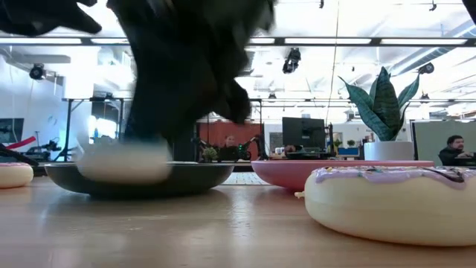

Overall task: Pick & Place donuts
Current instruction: Put the small blue doughnut on the black plate

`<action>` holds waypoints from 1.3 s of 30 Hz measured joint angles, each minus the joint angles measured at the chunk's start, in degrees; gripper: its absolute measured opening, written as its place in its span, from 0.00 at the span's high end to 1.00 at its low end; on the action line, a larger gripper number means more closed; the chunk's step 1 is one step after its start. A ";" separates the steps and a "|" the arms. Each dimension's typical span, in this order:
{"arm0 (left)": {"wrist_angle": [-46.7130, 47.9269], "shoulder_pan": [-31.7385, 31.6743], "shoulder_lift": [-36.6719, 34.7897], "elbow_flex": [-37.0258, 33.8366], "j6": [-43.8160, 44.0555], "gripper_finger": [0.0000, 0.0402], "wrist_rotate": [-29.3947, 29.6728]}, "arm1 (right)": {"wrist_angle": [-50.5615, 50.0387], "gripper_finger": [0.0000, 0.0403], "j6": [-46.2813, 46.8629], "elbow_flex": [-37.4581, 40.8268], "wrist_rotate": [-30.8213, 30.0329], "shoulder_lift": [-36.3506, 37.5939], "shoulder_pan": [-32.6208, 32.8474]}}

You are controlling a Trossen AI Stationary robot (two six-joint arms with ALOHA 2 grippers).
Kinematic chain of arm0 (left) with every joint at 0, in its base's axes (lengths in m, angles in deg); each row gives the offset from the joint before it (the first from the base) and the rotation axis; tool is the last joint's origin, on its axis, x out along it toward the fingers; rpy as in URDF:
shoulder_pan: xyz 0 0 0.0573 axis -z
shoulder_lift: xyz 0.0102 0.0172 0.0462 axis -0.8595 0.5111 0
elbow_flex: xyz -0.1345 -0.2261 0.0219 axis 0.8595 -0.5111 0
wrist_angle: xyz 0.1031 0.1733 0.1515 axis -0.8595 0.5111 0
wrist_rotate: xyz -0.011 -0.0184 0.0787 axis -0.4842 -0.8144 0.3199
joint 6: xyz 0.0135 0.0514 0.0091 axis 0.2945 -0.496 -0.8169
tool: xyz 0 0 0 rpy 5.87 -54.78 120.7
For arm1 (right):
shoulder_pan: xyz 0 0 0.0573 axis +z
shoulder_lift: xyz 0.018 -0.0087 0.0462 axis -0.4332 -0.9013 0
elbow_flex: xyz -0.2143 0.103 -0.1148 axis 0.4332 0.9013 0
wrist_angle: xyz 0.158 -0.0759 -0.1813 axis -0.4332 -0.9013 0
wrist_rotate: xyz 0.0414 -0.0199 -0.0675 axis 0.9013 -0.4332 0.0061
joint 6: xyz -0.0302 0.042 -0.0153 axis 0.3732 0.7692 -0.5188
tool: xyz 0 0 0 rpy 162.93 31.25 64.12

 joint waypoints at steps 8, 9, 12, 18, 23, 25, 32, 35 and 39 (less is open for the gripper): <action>12.75 1.58 -8.32 0.00 7.28 0.69 4.47 | 0.32 0.97 -2.57 -4.58 -0.93 0.27 -5.78; 13.38 1.74 -9.00 0.00 7.86 0.69 5.22 | 0.27 0.97 -2.43 -4.17 -0.74 0.25 -6.90; 13.73 2.24 -10.59 0.00 8.13 0.69 7.24 | 1.68 0.97 -2.88 -2.43 -0.08 0.23 -9.38; 13.66 2.87 -12.01 0.00 8.12 0.69 8.74 | 3.18 0.92 -7.16 -0.82 0.36 0.21 -10.51; 13.73 2.97 -11.82 0.00 8.10 0.69 8.82 | 3.44 0.74 -8.09 -0.02 0.29 0.21 -10.55; 14.07 2.95 -11.68 0.00 8.08 0.69 8.82 | 3.41 0.66 -8.65 0.18 0.26 0.21 -10.55; 16.25 2.95 -11.68 0.00 8.50 0.69 7.65 | 2.98 0.46 -10.80 0.20 -0.16 0.49 -10.22; 17.48 2.95 -11.68 0.00 9.78 0.69 6.95 | 1.99 0.45 -10.70 0.25 -1.56 1.42 -9.41; 19.38 2.95 -11.68 0.00 11.63 0.69 6.36 | 0.52 0.45 -10.14 0.25 -3.98 3.91 -8.46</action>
